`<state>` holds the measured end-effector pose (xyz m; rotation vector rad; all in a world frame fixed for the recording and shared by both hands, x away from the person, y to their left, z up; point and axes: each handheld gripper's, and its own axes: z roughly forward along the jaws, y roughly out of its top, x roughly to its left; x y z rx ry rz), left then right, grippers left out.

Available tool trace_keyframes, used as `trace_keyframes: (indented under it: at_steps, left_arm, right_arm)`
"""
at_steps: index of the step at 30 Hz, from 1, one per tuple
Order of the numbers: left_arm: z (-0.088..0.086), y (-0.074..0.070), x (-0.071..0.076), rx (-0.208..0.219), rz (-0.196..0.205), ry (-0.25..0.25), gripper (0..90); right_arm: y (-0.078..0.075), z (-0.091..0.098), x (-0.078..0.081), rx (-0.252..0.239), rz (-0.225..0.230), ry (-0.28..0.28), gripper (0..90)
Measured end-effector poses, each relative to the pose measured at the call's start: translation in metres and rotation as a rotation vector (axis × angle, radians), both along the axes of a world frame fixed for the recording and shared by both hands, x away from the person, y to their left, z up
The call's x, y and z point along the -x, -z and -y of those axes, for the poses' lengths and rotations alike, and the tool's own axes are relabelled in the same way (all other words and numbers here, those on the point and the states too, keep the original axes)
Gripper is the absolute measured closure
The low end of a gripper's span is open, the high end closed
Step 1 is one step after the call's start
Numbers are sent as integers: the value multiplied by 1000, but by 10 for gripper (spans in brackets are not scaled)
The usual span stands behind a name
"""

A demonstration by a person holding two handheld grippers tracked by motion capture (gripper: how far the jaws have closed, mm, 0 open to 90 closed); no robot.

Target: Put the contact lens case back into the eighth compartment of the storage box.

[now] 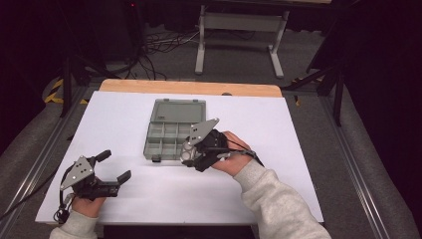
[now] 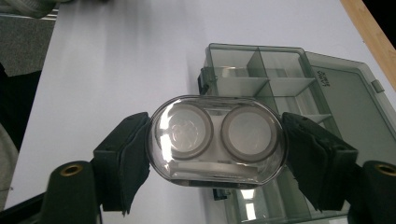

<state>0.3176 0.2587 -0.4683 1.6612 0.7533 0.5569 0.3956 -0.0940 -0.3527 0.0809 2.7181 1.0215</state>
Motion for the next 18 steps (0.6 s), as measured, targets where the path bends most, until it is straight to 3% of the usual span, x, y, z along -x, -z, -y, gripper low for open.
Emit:
trace_keyframes:
  at_steps: [18]
  left_arm:
    - [0,0,0,-4,1,2,7]
  right_arm:
    - [-2,3,-26,25,17,38,269]
